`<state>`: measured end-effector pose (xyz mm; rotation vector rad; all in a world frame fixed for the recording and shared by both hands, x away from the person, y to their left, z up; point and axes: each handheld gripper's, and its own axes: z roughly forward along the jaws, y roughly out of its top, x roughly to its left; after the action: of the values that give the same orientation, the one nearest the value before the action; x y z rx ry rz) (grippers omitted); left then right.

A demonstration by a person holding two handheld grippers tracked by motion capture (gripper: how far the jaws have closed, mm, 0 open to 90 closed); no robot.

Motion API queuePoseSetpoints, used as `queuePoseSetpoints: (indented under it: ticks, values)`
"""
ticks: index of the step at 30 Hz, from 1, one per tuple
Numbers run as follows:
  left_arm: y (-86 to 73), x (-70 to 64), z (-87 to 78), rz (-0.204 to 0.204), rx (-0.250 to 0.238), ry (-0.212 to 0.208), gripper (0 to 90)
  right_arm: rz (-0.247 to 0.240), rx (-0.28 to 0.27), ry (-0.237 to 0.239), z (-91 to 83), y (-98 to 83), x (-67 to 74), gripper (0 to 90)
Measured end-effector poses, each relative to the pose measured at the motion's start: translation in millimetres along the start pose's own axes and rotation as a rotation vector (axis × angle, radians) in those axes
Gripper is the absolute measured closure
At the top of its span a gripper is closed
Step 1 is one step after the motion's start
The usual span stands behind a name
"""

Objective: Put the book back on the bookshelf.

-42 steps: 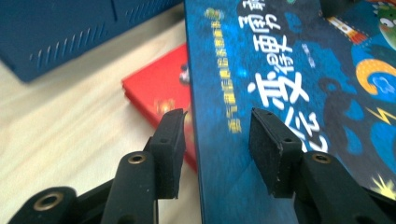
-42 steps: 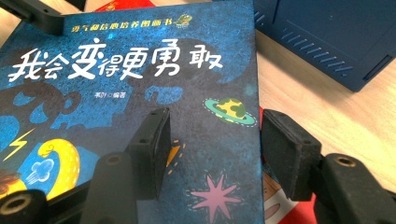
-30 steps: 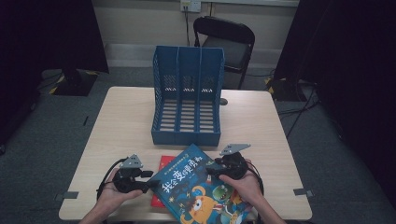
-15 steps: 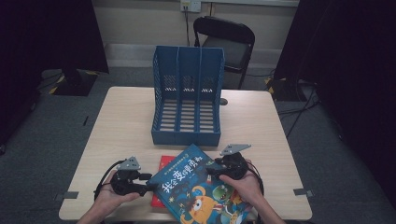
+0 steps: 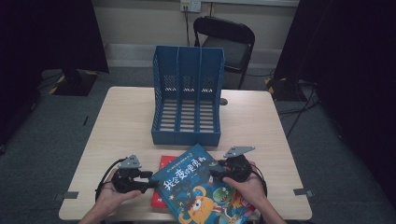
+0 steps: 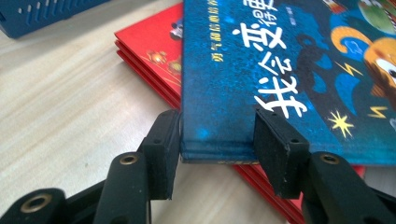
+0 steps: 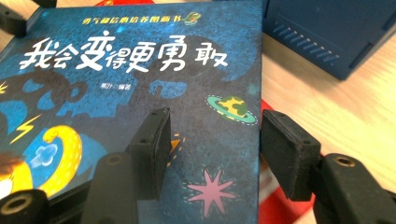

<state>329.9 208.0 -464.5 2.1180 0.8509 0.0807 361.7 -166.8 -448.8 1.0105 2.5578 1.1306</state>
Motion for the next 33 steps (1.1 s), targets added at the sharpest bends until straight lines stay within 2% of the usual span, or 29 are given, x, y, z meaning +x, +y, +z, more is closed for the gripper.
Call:
queuePoseSetpoints:
  ticks: [5,9,12,20,23,24,33]
  values:
    - [5.6,1.2,3.6,0.013,0.002,0.027,51.5,0.002,-0.007,-0.009,-6.0,-6.9,0.8,44.0]
    - [9.6,3.4,7.8,0.001,-0.007,0.044,51.4,0.007,-0.010,-0.020,-10.9,-11.9,2.2,43.6]
    - [15.2,4.5,11.7,0.011,-0.005,0.067,51.1,0.011,-0.015,-0.025,-13.7,-15.4,2.8,43.1]
    - [30.6,11.1,24.8,-0.006,-0.010,0.105,52.5,0.024,-0.024,-0.041,-21.8,-24.4,2.9,41.1]
    - [37.4,13.9,30.6,0.002,-0.012,0.122,54.6,0.030,-0.033,-0.042,-25.0,-28.7,2.6,40.9]
    - [42.1,13.8,34.8,-0.012,-0.014,0.138,55.7,0.037,-0.037,-0.049,-26.7,-31.0,2.6,40.7]
    - [52.5,20.9,46.7,-0.043,-0.040,0.170,56.8,0.047,-0.050,-0.067,-29.1,-34.5,1.8,37.5]
